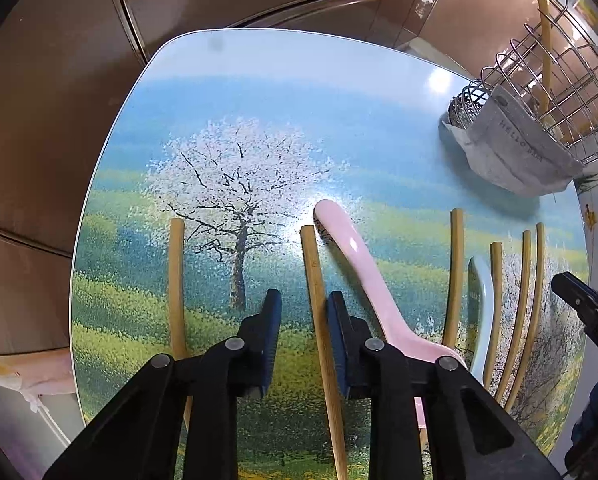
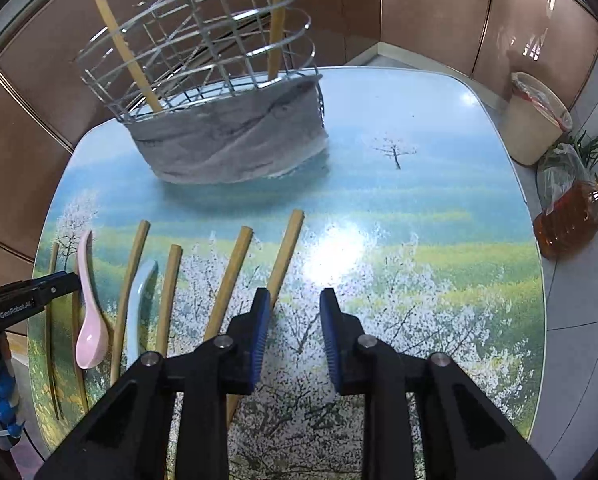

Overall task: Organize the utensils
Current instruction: 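Close the left tool on a chopstick while the right tool grasps another, then lift both held chopsticks and carry them over the wire holder, then open the left tool into the holder while the right tool releases its chopstick, then move both open tools back down toward the remaining chopsticks on the table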

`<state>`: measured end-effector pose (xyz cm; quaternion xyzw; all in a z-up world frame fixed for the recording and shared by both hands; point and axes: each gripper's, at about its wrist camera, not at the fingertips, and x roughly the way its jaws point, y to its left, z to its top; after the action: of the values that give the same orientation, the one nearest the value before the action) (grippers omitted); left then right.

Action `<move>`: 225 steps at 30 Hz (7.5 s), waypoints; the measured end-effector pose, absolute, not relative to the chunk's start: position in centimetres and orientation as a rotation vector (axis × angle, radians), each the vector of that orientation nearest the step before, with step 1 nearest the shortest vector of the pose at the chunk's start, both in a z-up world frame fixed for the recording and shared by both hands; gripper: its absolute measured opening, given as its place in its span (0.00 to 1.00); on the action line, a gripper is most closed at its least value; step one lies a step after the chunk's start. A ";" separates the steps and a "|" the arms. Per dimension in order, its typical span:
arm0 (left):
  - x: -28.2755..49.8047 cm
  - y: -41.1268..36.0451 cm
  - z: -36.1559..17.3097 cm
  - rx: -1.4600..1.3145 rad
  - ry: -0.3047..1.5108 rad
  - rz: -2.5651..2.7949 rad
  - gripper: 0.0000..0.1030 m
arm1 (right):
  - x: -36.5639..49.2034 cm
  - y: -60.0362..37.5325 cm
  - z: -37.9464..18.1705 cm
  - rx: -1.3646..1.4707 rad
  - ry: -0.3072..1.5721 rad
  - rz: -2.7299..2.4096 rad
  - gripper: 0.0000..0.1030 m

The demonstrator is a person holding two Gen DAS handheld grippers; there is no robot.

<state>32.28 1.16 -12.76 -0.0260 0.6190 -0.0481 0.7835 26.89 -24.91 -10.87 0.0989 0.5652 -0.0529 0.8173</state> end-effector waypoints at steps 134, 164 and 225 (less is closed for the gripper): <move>37.7 -10.9 3.3 -0.203 0.267 -0.088 0.07 | 32.5 -23.9 3.1 0.114 0.168 -0.060 0.06; 26.3 -6.0 7.1 -0.092 0.304 -0.052 0.62 | 21.7 -23.6 6.1 0.180 0.248 -0.142 0.19; 16.7 9.1 0.1 -0.049 0.811 0.068 0.69 | 12.9 -18.3 2.0 0.130 0.694 -0.081 0.31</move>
<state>16.73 9.10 0.10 -0.0238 0.3944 0.0333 0.9180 12.93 -18.33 1.98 0.0637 0.3399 -0.0398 0.9374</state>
